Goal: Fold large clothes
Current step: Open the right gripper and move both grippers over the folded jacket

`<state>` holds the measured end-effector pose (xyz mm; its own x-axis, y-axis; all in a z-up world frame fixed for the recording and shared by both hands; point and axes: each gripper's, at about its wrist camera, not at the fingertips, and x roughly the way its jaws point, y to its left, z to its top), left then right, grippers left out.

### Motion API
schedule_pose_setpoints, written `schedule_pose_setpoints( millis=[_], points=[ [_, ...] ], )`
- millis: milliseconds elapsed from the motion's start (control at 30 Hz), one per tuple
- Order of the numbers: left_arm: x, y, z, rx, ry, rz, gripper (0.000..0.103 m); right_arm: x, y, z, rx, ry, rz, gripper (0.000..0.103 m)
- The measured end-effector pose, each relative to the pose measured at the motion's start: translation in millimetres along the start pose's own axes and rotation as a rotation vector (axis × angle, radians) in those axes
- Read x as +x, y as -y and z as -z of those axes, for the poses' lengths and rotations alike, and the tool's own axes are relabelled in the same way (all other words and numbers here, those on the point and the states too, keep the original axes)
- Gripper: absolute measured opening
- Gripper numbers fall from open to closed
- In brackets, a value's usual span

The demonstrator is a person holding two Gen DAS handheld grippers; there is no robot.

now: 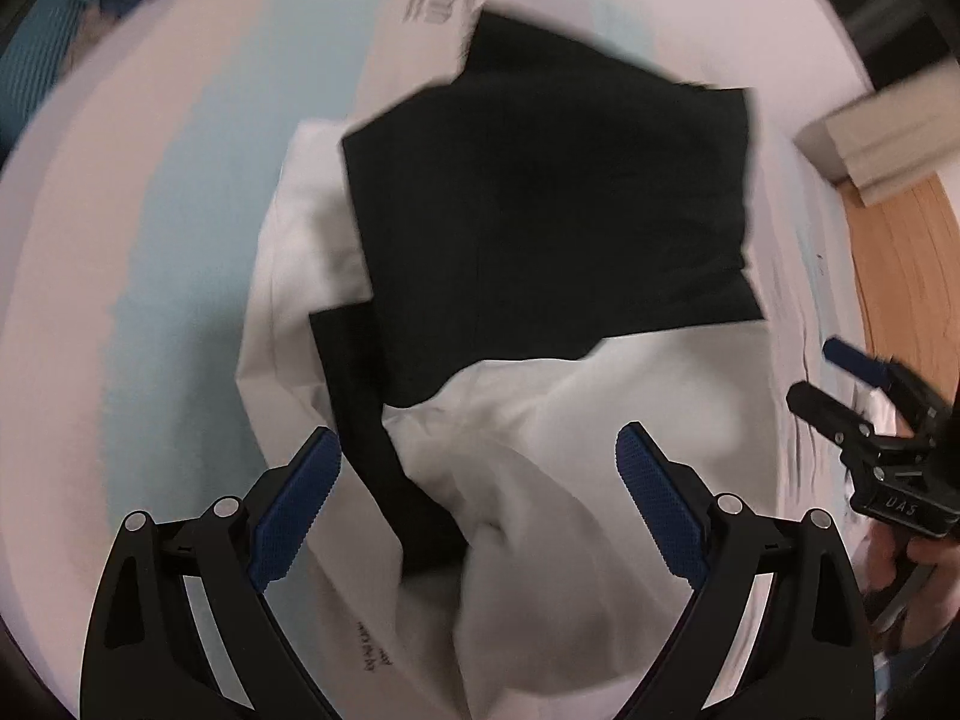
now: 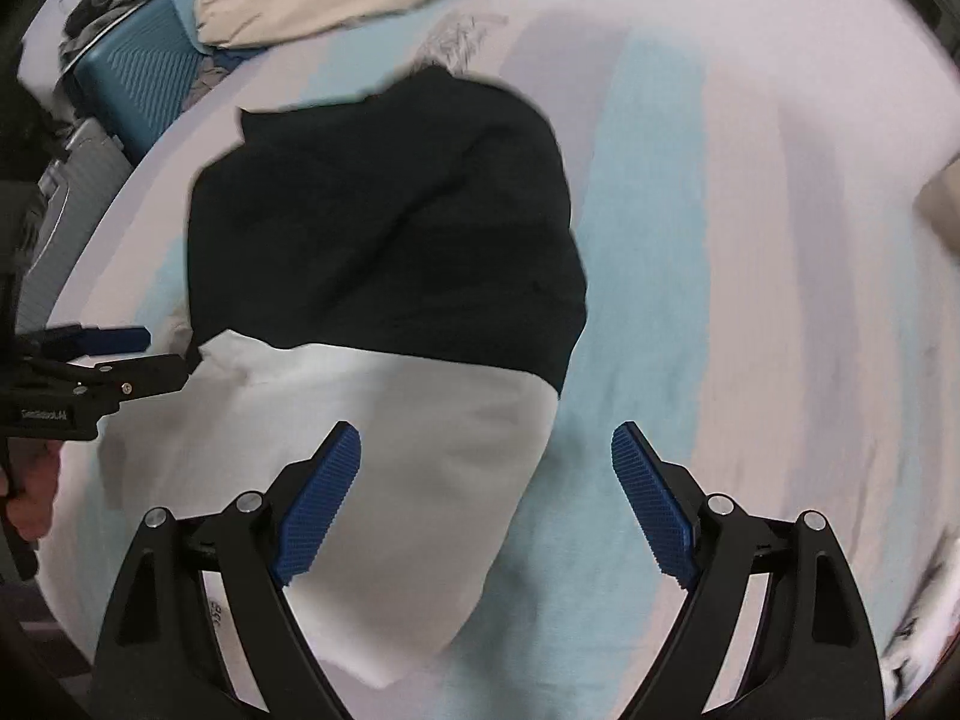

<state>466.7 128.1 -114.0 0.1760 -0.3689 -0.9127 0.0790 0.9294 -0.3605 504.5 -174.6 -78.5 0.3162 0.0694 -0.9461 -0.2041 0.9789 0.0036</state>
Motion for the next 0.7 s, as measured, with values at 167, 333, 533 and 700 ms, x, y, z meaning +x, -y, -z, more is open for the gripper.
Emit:
schedule_pose_setpoints(
  millis=[167,333,533,700],
  points=[
    [26,-24,-3,-0.038,-0.063,0.099,0.091,38,14,-1,0.034,-0.066,-0.116,0.082],
    [49,-40,7,-0.045,-0.077,0.071,0.092,60,22,5,0.033,-0.071,-0.174,0.091],
    [49,-46,18,-0.047,-0.008,0.049,0.093,71,31,10,0.075,-0.093,-0.210,0.093],
    [67,-44,21,-0.054,-0.047,0.109,0.094,74,37,15,0.122,-0.124,-0.277,0.094]
  ],
)
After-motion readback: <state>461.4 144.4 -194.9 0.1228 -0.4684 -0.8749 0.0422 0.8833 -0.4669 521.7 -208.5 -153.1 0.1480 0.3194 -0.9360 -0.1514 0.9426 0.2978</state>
